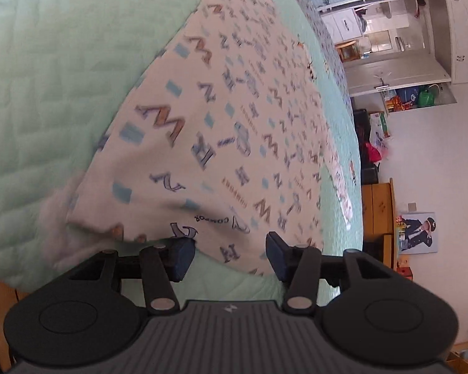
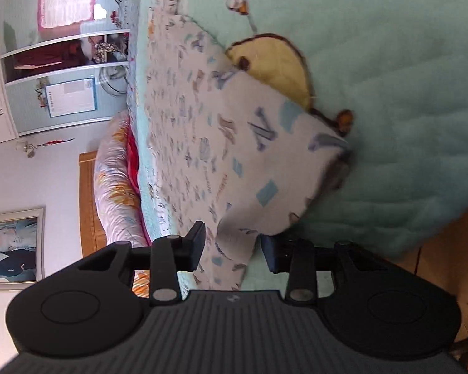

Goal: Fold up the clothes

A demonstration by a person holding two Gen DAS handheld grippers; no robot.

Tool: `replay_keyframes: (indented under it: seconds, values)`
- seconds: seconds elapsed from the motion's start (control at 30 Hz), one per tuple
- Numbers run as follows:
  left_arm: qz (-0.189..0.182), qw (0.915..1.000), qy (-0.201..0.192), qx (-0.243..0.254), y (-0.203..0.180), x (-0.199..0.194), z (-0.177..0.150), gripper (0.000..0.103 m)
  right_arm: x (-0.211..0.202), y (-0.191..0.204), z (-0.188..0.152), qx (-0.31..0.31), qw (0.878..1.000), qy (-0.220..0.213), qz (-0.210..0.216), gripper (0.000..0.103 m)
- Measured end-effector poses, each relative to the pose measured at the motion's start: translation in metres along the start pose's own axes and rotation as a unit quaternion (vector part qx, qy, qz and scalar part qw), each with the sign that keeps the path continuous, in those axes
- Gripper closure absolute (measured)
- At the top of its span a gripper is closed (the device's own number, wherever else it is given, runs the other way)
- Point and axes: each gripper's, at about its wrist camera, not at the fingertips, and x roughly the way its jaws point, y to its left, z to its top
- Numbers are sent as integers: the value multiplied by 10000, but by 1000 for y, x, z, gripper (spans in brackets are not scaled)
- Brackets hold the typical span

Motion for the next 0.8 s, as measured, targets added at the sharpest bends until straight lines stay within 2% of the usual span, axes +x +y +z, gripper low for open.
replay_keyframes:
  seconds: [0.07, 0.13, 0.2, 0.27, 0.37, 0.47, 0.53, 0.6, 0.7, 0.8]
  values:
    - [-124, 9999, -84, -9, -11, -5, 1, 70, 0, 15, -6, -315, 9994, -148, -26, 89]
    - [-318, 9993, -192, 34, -24, -16, 4, 72, -5, 32, -12, -546, 9982, -229, -77, 91]
    - [-301, 9991, -310, 22, -35, -25, 12, 72, -11, 48, -16, -568, 9980, -285, -68, 91]
    - [-130, 9991, -384, -103, -42, -28, 23, 72, -17, 61, -18, -553, 9978, -345, -69, 91]
    - [63, 9980, -540, -308, -39, -25, 43, 71, -20, 70, 3, -271, 9985, -458, -128, 91]
    - [300, 9973, -601, -298, -37, -23, 53, 70, -7, 71, 23, -51, 9984, -552, -144, 89]
    - [109, 9989, -457, -88, -41, -29, 42, 68, -3, 68, 30, -59, 9980, -566, -285, 86]
    - [-32, 9993, -233, 279, -43, -34, 21, 63, -8, 68, 25, -194, 9980, -491, -360, 76]
    - [287, 9952, -107, 927, -44, -34, -6, 63, -20, 66, 4, -666, 9964, -238, -475, 70]
    - [620, 9913, -315, 1114, -30, -44, -12, 63, -36, 66, -9, -1370, 9854, -343, -950, 69]
